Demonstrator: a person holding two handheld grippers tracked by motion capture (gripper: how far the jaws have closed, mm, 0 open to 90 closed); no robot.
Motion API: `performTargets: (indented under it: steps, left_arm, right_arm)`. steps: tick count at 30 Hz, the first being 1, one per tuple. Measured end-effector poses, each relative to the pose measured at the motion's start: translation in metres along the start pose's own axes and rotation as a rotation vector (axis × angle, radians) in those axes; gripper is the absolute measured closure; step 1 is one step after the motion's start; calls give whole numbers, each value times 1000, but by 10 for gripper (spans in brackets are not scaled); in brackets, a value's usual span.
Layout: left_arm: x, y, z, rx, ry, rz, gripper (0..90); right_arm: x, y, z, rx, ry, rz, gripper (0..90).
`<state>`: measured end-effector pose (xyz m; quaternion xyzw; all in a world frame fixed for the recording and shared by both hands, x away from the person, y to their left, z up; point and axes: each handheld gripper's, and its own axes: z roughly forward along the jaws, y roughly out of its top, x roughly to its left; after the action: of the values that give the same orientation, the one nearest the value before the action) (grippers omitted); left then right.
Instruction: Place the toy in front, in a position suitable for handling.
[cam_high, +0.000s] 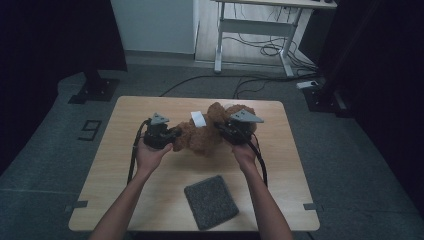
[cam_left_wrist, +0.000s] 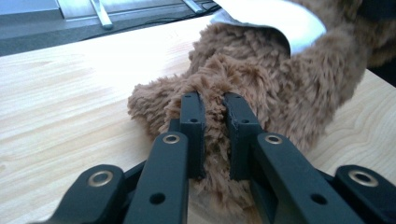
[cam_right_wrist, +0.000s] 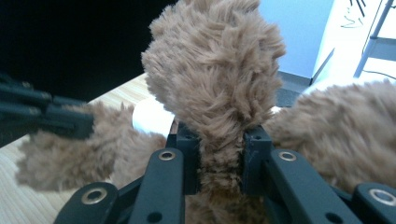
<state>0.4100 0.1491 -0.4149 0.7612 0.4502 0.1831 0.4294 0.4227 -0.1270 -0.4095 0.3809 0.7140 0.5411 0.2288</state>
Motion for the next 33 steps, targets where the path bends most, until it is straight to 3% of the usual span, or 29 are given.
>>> performTargets:
  steps: [6, 15, 18, 22, 29, 33]
  left_arm:
    - [0, 3, -5, -11, 24, 10, 804]
    - [-3, 20, -28, -58, 47, 39, 813]
    - [-5, 20, -29, -55, 46, 45, 813]
    - [-6, 7, -16, -11, 41, 47, 813]
    - [0, -19, 20, 70, 21, 0, 802]
    - [1, -22, 26, 83, 18, -7, 783]
  right_arm:
    - [4, -12, 2, -6, 7, 21, 749]
    - [13, -4, -3, -61, 16, 13, 749]
    - [14, -9, -5, -68, 19, 30, 749]
    - [12, -26, -2, -43, 8, 43, 748]
    - [2, -71, 11, 56, -11, 85, 745]
    - [-6, -82, 11, 45, 21, 148, 741]
